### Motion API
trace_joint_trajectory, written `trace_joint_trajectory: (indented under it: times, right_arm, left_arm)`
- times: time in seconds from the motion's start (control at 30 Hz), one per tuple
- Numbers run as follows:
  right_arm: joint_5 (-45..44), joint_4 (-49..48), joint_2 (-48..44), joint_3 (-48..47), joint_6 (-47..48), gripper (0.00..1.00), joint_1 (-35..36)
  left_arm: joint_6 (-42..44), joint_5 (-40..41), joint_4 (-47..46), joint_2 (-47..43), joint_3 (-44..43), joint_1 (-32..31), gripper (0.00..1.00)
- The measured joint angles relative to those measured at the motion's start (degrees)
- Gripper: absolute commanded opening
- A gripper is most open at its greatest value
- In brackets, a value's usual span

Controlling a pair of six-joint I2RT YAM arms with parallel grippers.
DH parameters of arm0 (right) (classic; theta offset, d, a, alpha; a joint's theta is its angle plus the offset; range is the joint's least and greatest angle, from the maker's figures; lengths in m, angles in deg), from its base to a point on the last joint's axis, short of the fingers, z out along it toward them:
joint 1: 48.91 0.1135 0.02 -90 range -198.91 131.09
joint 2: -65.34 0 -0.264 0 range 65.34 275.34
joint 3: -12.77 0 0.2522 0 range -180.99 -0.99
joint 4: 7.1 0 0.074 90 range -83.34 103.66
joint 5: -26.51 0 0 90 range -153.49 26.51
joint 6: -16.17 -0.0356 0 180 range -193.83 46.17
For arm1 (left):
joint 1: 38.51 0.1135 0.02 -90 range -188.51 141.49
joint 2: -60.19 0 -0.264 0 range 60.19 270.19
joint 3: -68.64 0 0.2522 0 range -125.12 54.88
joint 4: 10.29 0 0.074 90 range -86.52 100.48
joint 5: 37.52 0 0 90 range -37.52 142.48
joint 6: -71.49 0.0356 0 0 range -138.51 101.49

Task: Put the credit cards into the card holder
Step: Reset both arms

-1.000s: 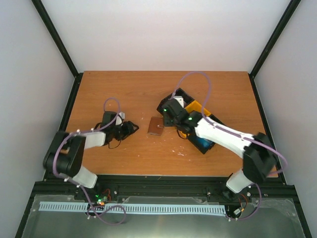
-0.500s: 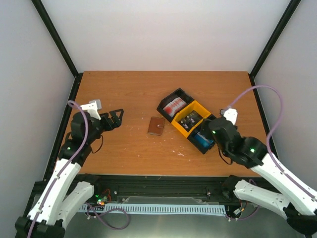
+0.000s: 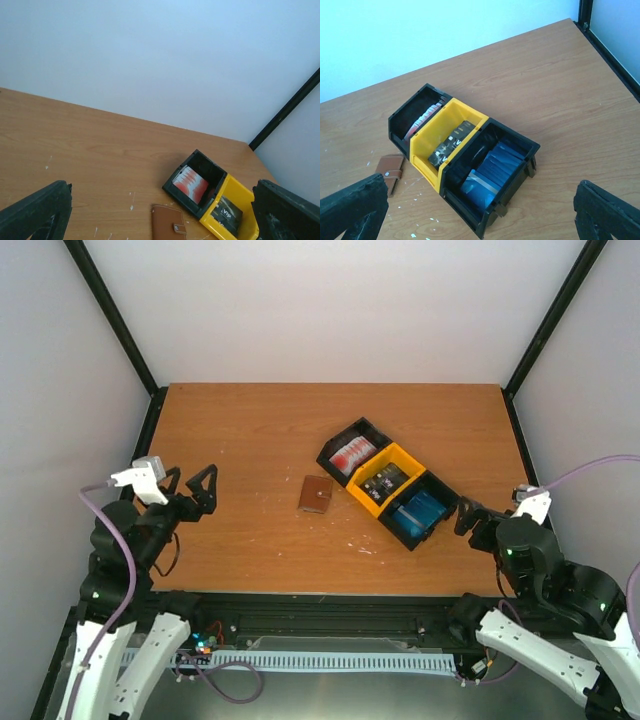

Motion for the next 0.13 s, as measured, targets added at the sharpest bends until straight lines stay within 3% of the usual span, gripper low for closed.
trace_joint_trajectory:
  times: [0.13]
  right_arm:
    - [0.4,1.4,-0.5,-0.1,0.0,1.00,0.0]
  left_arm:
    - [0.6,0.0,0.0,-1.0,-0.2,0.0,1.00]
